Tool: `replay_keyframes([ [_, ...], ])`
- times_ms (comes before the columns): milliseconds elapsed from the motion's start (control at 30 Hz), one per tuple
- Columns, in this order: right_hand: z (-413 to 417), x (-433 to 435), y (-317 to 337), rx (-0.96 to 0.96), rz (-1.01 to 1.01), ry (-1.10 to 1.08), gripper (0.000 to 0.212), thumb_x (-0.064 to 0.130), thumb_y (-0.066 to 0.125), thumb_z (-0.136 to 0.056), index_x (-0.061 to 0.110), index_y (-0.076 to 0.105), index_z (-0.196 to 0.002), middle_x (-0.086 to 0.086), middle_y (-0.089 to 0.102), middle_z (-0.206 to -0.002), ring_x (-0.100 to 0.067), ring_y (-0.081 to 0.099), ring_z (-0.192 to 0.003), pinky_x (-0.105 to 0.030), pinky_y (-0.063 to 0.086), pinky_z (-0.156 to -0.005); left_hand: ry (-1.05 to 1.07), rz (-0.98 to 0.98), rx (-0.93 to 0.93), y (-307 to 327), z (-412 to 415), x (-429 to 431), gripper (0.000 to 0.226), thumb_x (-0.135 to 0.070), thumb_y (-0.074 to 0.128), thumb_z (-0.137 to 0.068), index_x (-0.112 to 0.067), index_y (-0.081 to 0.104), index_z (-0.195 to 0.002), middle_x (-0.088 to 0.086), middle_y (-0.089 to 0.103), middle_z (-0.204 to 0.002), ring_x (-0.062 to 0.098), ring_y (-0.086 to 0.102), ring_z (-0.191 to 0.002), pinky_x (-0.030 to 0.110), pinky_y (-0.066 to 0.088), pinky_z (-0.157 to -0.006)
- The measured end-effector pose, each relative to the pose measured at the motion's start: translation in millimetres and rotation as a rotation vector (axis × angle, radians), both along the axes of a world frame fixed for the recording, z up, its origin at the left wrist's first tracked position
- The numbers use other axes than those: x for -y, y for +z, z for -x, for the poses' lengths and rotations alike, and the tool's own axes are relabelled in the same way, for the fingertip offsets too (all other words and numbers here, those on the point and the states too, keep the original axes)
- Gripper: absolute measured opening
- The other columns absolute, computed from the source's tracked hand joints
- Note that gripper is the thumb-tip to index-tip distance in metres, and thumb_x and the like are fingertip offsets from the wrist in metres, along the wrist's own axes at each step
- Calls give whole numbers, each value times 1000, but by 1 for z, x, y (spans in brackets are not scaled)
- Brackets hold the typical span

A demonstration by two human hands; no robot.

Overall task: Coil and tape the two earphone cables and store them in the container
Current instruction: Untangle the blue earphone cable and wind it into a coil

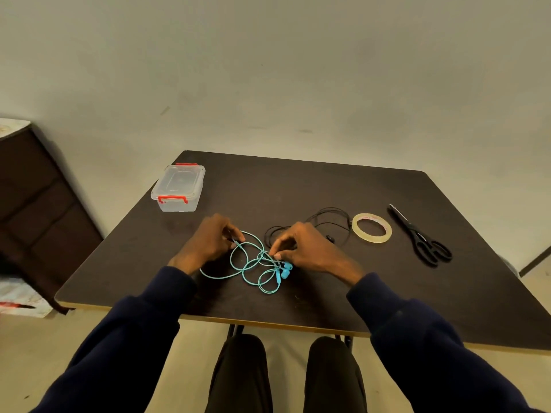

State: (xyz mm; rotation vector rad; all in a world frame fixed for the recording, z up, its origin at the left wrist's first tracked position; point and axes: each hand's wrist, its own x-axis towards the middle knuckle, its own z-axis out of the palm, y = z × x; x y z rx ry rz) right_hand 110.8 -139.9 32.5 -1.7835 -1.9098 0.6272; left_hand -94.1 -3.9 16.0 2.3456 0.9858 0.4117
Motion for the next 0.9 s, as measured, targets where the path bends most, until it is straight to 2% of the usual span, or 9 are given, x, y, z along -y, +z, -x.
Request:
replay_keyframes([
  [133,-8,4,-1,35,13,6,14,6,72,-89,10,75,-102,0,74,-104,-3,68,-92,-20,57,-86,-29,-18,36,-3,-1,3,12,-7,80,-80,-19,79,-84,-4,74,-83,6,68,-78,27,59,-80],
  [233,-8,4,0,76,-5,-28,15,3,69,-90,10,76,-103,0,74,-105,-3,68,-93,-23,58,-88,-77,-118,29,-8,-1,6,16,-7,71,-88,-20,79,-93,-3,72,-90,8,66,-82,32,58,-80],
  [367,7,-1,4,94,-224,-118,23,-5,65,-90,8,76,-106,-2,75,-107,-4,68,-92,-19,57,-87,-78,-204,13,-7,3,4,17,-11,66,-92,-23,76,-98,-3,60,-95,11,55,-88,30,49,-79],
  [467,23,-9,5,-39,-302,-151,30,6,73,-89,7,70,-119,-3,73,-112,-3,66,-94,-8,52,-80,-93,-223,-1,4,3,7,7,-17,68,-91,-20,74,-96,0,59,-97,13,56,-89,27,47,-75],
  [533,34,-18,4,-136,-230,-132,52,21,80,-85,12,60,-133,1,69,-121,-3,64,-102,-7,51,-77,-93,-248,22,11,4,10,3,-20,69,-91,-20,72,-92,1,58,-95,12,56,-85,28,49,-73],
  [600,45,-26,1,-146,-174,-84,63,28,82,-82,15,56,-137,2,67,-123,-5,64,-106,-10,50,-80,-104,-267,43,17,4,12,4,-23,70,-90,-21,70,-87,-1,59,-89,10,55,-78,26,45,-68],
  [700,46,-32,-4,-142,-127,-100,49,18,80,-84,15,61,-129,0,72,-109,-8,68,-96,-19,55,-81,-91,-246,98,24,3,10,9,-20,71,-90,-20,72,-82,-9,63,-77,2,57,-68,18,39,-63],
  [800,35,-34,-6,-35,-112,-128,24,10,76,-87,14,73,-110,-1,74,-93,-8,71,-81,-29,61,-77,-1,-150,187,27,6,5,9,-13,69,-91,-15,75,-86,-11,70,-73,-1,66,-68,13,47,-66],
  [900,22,-32,1,2,-90,-127,19,13,73,-90,14,75,-109,3,75,-97,-1,68,-84,-15,53,-71,27,96,247,31,5,5,14,-13,63,-96,-10,74,-88,1,74,-72,4,68,-62,19,54,-65],
])
